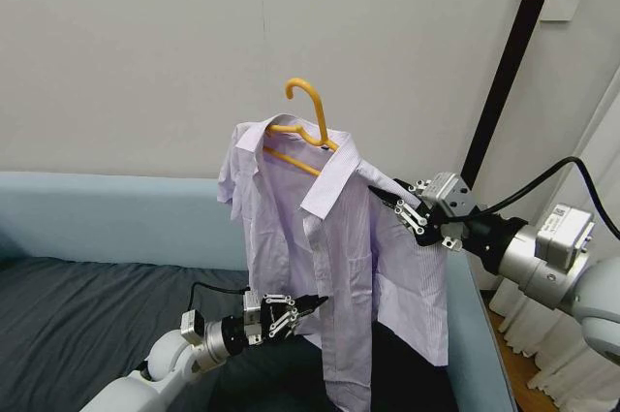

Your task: Pick up the clothes from the sofa and hang them on the clothes hanger.

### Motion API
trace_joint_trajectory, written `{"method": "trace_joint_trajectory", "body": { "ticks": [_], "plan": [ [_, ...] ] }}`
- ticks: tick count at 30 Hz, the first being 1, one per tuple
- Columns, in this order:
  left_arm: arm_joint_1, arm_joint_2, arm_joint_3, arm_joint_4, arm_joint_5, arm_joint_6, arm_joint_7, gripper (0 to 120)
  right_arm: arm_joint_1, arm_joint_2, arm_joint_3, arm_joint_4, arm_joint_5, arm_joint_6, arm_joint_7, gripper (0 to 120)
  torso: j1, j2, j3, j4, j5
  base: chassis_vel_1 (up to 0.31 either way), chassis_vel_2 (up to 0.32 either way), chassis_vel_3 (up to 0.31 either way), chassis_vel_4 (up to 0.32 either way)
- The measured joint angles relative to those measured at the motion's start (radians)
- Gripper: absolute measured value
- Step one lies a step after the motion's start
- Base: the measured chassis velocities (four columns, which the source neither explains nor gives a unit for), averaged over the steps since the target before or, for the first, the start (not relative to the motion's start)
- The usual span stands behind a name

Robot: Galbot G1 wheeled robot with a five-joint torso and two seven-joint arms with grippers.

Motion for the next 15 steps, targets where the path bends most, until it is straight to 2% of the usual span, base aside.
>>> {"method": "trace_joint_trajectory", "body": {
  "ticks": [3, 6, 9, 15],
  "plan": [
    [0.000, 0.006, -0.026, -0.010, -0.014, -0.002, -0.010, 0, 0.000, 0.000, 0.000, -0.003, -0.011, -0.001, 0.001, 8, 0.000, 0.000, 0.000, 0.0000, -0.0001, 0.000, 0.000, 0.000, 0.000],
    [0.000, 0.034, -0.104, -0.021, -0.029, -0.010, -0.031, 0, 0.004, -0.011, 0.002, -0.010, -0.021, -0.028, 0.012, 8, 0.000, 0.000, 0.000, 0.0000, 0.0001, 0.000, 0.000, 0.000, 0.000],
    [-0.001, 0.047, -0.136, -0.025, -0.038, -0.013, -0.040, 0, 0.007, -0.023, 0.005, -0.011, -0.019, -0.038, 0.011, 8, 0.000, 0.000, 0.000, 0.0001, -0.0001, 0.000, 0.000, 0.000, 0.000],
    [0.005, 0.076, -0.217, -0.048, -0.049, -0.014, -0.051, 0, 0.046, -0.050, 0.015, 0.015, 0.084, -0.097, 0.020, 8, 0.000, 0.000, 0.000, -0.0001, 0.0000, 0.000, 0.000, 0.000, 0.000]
  ]
}}
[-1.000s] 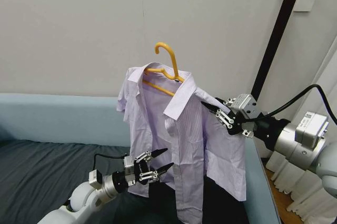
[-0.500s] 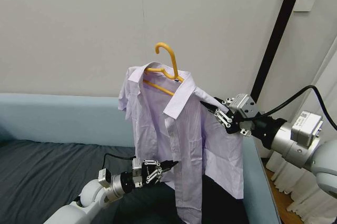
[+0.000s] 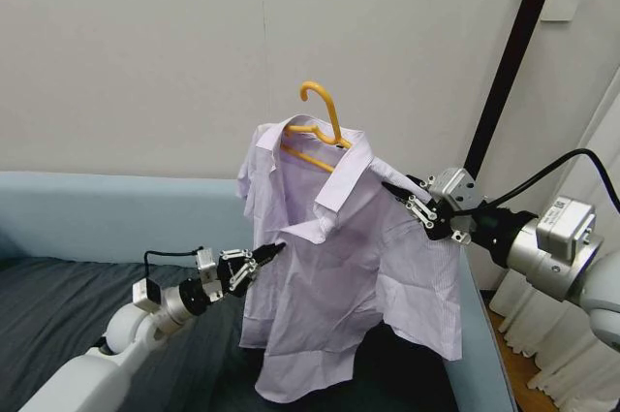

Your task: Pick up the clothes from the sofa and hang them on the clothes hanger.

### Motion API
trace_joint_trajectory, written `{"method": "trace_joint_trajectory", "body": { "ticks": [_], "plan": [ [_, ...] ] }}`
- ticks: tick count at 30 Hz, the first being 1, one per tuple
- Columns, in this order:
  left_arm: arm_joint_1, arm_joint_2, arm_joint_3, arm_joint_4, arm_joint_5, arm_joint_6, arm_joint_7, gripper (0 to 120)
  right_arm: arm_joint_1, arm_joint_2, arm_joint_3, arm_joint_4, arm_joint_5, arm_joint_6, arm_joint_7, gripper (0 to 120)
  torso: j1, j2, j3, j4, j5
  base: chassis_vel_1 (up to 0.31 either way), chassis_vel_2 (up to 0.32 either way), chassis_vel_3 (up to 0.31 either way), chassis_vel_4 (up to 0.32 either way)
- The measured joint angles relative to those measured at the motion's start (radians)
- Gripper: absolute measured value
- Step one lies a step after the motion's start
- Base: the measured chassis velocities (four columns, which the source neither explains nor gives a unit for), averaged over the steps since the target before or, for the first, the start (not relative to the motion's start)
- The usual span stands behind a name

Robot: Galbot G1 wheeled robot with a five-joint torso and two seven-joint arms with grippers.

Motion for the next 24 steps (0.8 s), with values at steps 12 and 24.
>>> {"method": "trace_joint_trajectory", "body": {
  "ticks": [12, 24],
  "plan": [
    [0.081, -0.043, -0.007, 0.020, 0.111, -0.028, -0.010, 0, 0.098, -0.002, 0.015, 0.062, 0.431, -0.057, 0.076, 8, 0.000, 0.000, 0.000, 0.0001, -0.0001, 0.000, 0.000, 0.000, 0.000],
    [0.129, -0.050, 0.010, -0.030, 0.139, -0.032, 0.004, 0, 0.086, -0.002, 0.012, 0.071, 0.483, 0.024, 0.097, 8, 0.000, 0.000, 0.000, 0.0001, 0.0001, 0.000, 0.000, 0.000, 0.000]
  ]
}}
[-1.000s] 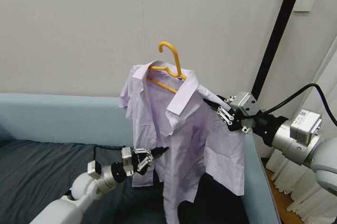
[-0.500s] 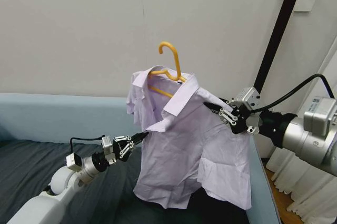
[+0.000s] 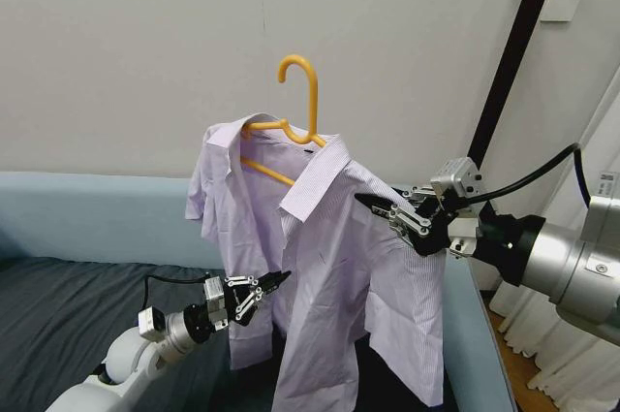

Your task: Pick up the clothes from the sofa and hang them on the clothes hanger.

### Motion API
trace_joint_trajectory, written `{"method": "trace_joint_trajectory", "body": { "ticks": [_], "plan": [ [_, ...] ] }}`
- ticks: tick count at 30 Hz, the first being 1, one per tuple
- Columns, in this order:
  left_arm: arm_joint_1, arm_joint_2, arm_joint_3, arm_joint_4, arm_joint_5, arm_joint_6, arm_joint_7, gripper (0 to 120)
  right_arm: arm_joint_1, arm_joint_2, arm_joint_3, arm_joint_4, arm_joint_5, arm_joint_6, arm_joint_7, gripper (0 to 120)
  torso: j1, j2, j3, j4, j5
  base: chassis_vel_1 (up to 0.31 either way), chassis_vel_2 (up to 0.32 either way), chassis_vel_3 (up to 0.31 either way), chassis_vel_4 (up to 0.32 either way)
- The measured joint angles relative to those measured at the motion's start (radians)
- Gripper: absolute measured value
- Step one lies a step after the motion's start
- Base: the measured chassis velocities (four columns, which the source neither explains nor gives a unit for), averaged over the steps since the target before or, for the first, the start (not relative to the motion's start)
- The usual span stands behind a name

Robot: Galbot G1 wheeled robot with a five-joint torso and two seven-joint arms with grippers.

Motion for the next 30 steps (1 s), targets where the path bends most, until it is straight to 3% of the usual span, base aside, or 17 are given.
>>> {"method": "trace_joint_trajectory", "body": {
  "ticks": [10, 20, 22, 25, 30],
  "plan": [
    [0.032, -0.006, 0.005, -0.014, 0.025, -0.023, -0.036, 2, -0.011, -0.003, 0.001, 0.000, -0.055, 0.000, -0.006, 8, 0.000, 0.000, 0.000, 0.0000, 0.0000, 0.000, 0.000, 0.000, 0.000],
    [0.081, 0.009, -0.065, 0.007, 0.061, -0.103, -0.148, 36, -0.033, -0.015, -0.001, -0.002, -0.215, -0.060, 0.026, 8, 0.000, 0.000, 0.000, 0.0000, -0.0002, 0.000, 0.000, 0.000, 0.000],
    [0.085, 0.020, -0.096, -0.013, 0.032, -0.109, -0.163, 48, -0.034, -0.010, -0.003, -0.007, -0.229, -0.071, 0.035, 8, 0.000, 0.000, 0.000, 0.0000, -0.0001, 0.000, 0.000, 0.000, 0.000],
    [0.085, 0.025, -0.108, -0.030, 0.013, -0.109, -0.176, 55, -0.034, -0.007, -0.003, -0.011, -0.233, -0.072, 0.037, 8, 0.000, 0.000, 0.000, 0.0001, -0.0002, 0.000, 0.000, 0.000, 0.000],
    [0.067, 0.039, -0.130, -0.098, -0.030, -0.082, -0.313, 71, -0.034, 0.004, -0.008, -0.016, -0.244, -0.074, 0.044, 8, 0.000, 0.000, 0.000, 0.0000, 0.0000, 0.000, 0.000, 0.000, 0.000]
  ]
}}
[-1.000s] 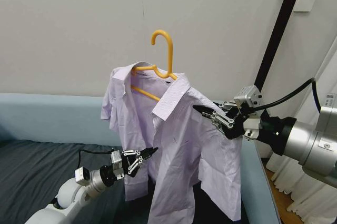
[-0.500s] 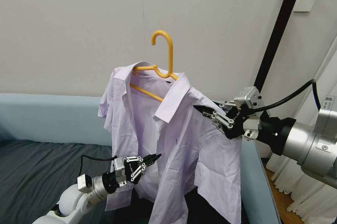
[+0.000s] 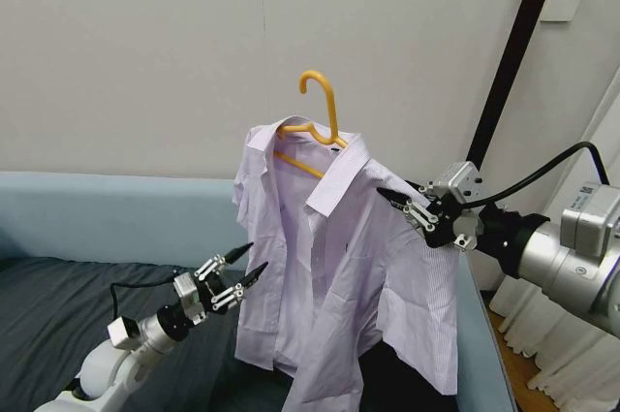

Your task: Pick up the clothes from the sofa and hang them on the clothes hanger.

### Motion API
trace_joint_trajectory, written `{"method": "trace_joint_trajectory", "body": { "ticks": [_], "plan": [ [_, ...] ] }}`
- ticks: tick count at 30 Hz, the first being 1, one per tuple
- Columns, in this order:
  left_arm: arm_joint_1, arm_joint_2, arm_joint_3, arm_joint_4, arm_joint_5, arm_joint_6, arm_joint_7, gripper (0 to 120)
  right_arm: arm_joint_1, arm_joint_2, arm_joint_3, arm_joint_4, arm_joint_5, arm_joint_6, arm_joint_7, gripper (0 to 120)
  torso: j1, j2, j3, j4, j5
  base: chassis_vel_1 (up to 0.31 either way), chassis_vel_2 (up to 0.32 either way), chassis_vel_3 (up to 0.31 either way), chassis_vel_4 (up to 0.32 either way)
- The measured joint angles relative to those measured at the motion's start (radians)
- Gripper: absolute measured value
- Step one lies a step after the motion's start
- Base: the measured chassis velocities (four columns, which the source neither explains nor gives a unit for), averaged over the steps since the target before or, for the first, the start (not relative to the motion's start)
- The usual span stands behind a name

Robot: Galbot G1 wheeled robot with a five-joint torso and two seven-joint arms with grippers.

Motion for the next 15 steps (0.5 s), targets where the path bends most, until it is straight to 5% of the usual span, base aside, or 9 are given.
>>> {"method": "trace_joint_trajectory", "body": {
  "ticks": [3, 9, 15],
  "plan": [
    [-0.035, 0.003, 0.040, -0.083, -0.014, 0.066, -0.255, 86, -0.006, 0.013, -0.010, 0.002, -0.011, -0.001, 0.002, 8, 0.000, 0.000, 0.000, 0.0001, 0.0000, 0.000, 0.000, 0.000, 0.000],
    [-0.121, -0.024, 0.132, -0.110, 0.017, 0.101, -0.383, 100, -0.018, 0.033, -0.027, -0.003, -0.037, -0.004, -0.003, 8, 0.000, 0.000, 0.000, -0.0002, 0.0001, 0.000, 0.000, 0.000, 0.000],
    [-0.168, -0.053, 0.205, -0.083, 0.077, 0.105, -0.431, 92, -0.024, 0.042, -0.033, -0.008, -0.040, -0.005, -0.005, 8, 0.000, 0.000, 0.000, 0.0001, 0.0001, 0.000, 0.000, 0.000, 0.000]
  ]
}}
